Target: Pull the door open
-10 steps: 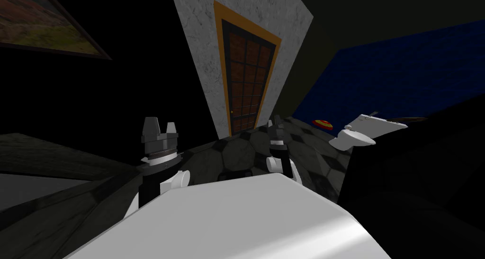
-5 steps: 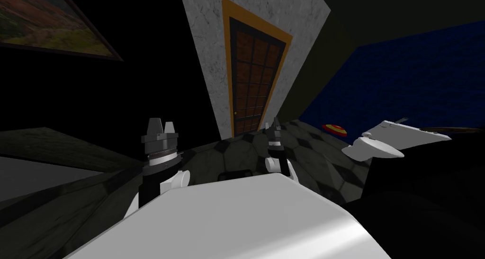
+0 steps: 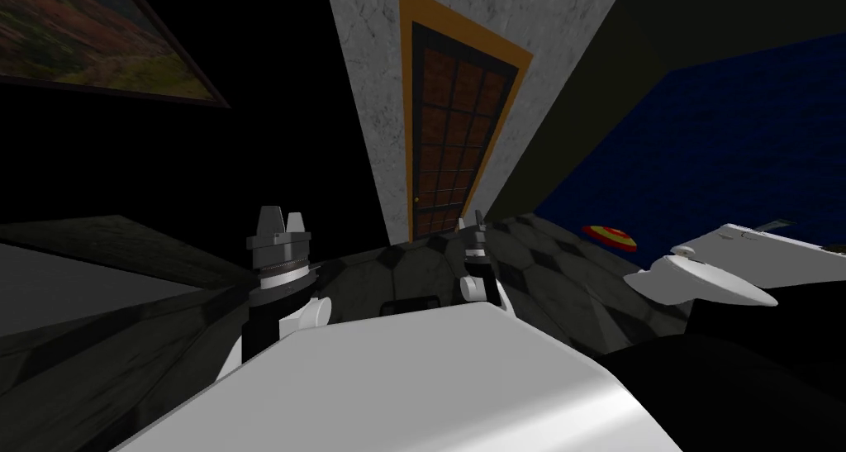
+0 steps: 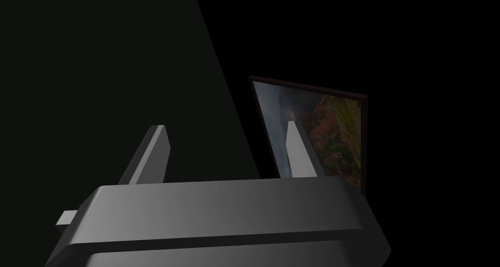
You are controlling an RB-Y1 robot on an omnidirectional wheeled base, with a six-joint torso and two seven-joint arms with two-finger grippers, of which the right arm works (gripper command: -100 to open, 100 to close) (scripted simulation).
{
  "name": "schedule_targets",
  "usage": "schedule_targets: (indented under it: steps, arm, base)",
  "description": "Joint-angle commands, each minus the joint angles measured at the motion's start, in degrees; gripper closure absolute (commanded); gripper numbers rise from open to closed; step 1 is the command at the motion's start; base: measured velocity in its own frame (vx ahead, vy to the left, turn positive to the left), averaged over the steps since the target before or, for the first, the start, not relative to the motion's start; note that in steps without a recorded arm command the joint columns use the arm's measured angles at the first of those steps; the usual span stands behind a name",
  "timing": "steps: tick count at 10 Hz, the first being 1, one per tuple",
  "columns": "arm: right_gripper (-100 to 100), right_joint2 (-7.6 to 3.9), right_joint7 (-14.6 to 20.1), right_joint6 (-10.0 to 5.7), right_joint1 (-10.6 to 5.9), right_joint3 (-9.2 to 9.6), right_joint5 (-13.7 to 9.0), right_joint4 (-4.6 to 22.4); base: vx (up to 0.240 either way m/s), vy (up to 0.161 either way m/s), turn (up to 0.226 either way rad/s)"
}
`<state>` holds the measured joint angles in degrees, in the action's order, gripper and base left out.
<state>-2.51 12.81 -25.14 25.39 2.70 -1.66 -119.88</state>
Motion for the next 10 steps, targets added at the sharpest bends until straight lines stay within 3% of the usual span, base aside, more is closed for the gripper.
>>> schedule_targets:
  steps: [1,10]
  arm:
    - [-100,-0.46,1.81,-0.82,-0.38,0.03,-1.30,1.92]
    - [-100,-2.41,12.37,-5.82,-2.26,1.01,-9.13,13.54]
  base:
    - [0.087,0.001,0.132]
    - [0.099,-0.015,0.146]
